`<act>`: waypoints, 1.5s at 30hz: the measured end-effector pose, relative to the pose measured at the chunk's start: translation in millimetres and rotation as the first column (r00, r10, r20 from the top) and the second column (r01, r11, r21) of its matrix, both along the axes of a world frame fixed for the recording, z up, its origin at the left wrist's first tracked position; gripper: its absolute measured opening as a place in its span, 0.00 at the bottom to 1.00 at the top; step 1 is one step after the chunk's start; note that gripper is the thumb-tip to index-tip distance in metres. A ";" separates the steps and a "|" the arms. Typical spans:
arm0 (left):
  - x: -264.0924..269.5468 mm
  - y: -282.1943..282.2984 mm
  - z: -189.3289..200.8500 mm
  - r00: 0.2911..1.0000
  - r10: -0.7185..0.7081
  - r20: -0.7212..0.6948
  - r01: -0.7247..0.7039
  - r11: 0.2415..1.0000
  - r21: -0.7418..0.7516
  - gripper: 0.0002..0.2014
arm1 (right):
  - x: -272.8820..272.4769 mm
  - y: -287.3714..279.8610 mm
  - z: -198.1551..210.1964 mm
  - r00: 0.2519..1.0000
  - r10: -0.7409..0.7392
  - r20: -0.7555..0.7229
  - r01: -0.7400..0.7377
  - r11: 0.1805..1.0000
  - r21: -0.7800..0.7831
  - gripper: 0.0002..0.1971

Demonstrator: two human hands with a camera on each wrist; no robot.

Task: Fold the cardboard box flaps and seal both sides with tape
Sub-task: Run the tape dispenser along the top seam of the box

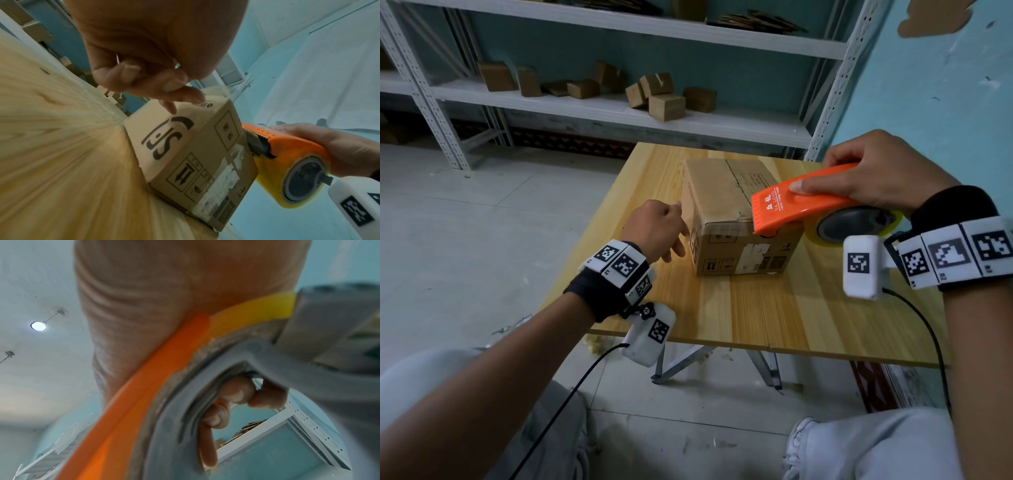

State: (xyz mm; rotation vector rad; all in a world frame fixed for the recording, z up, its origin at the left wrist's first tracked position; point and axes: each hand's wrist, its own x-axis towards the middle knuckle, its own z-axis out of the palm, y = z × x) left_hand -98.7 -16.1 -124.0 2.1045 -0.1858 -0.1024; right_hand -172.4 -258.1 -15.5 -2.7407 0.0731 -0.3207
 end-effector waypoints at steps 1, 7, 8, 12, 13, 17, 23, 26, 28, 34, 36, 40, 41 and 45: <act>0.1 1.0 0.1 1.000 0.003 -0.003 -0.003 1.000 0.011 0.25 | 0.3 -0.6 0.0 1.000 0.002 -0.001 -0.002 1.000 0.003 0.24; 7.1 4.5 10.5 0.956 0.121 0.266 -0.125 0.992 -0.003 0.14 | 1.2 -0.7 -0.4 1.000 0.006 0.005 -0.007 1.000 0.011 0.23; 7.6 3.8 13.5 0.934 0.111 0.340 -0.115 0.993 -0.007 0.12 | 1.3 -0.6 -0.3 1.000 0.005 0.006 -0.005 1.000 0.008 0.23; 1.9 -2.7 23.9 0.836 -0.182 0.518 0.110 0.980 0.166 0.15 | 1.0 -0.2 0.1 1.000 0.003 0.007 -0.003 1.000 0.020 0.22; -0.4 -6.0 24.7 0.822 -0.266 0.503 0.169 0.958 0.232 0.17 | 0.9 -0.1 0.0 1.000 0.003 0.008 -0.003 1.000 0.018 0.22; -2.7 -19.7 21.2 0.804 -0.434 0.407 0.285 0.881 0.377 0.20 | 0.2 0.0 -0.2 1.000 -0.005 0.011 0.005 1.000 0.021 0.22; 4.3 -28.0 17.0 0.848 -0.370 0.380 0.264 0.916 0.303 0.17 | -0.1 0.4 -0.6 1.000 -0.012 0.023 0.012 1.000 0.022 0.24; 6.7 -32.5 14.9 0.866 -0.309 0.392 0.230 0.944 0.236 0.15 | -0.5 0.6 -0.9 1.000 -0.015 0.024 0.014 1.000 0.020 0.24; 7.3 -33.9 14.2 0.871 -0.290 0.397 0.214 0.950 0.226 0.13 | -0.6 0.1 -1.5 1.000 -0.015 0.023 0.014 1.000 0.022 0.24; 6.0 -38.7 21.0 0.895 -0.253 0.367 0.183 0.959 0.215 0.12 | -1.1 0.5 -0.8 1.000 -0.014 0.019 0.014 1.000 0.012 0.24; 2.1 -41.7 21.9 0.891 -0.254 0.377 0.157 0.950 0.269 0.15 | -1.1 0.4 -0.9 1.000 -0.017 0.021 0.017 1.000 0.016 0.23; -4.9 -44.0 22.5 0.880 -0.270 0.391 0.135 0.931 0.339 0.18 | -0.8 0.7 -1.4 1.000 -0.011 0.012 0.011 1.000 0.019 0.23; -5.1 -43.9 23.2 0.881 -0.279 0.383 0.138 0.924 0.356 0.18 | -0.8 0.8 -1.1 1.000 -0.012 0.010 0.012 1.000 0.018 0.23; -4.2 -46.4 24.9 0.885 -0.306 0.349 0.145 0.896 0.419 0.22 | -0.5 0.5 -1.1 1.000 -0.019 0.005 0.019 1.000 0.010 0.23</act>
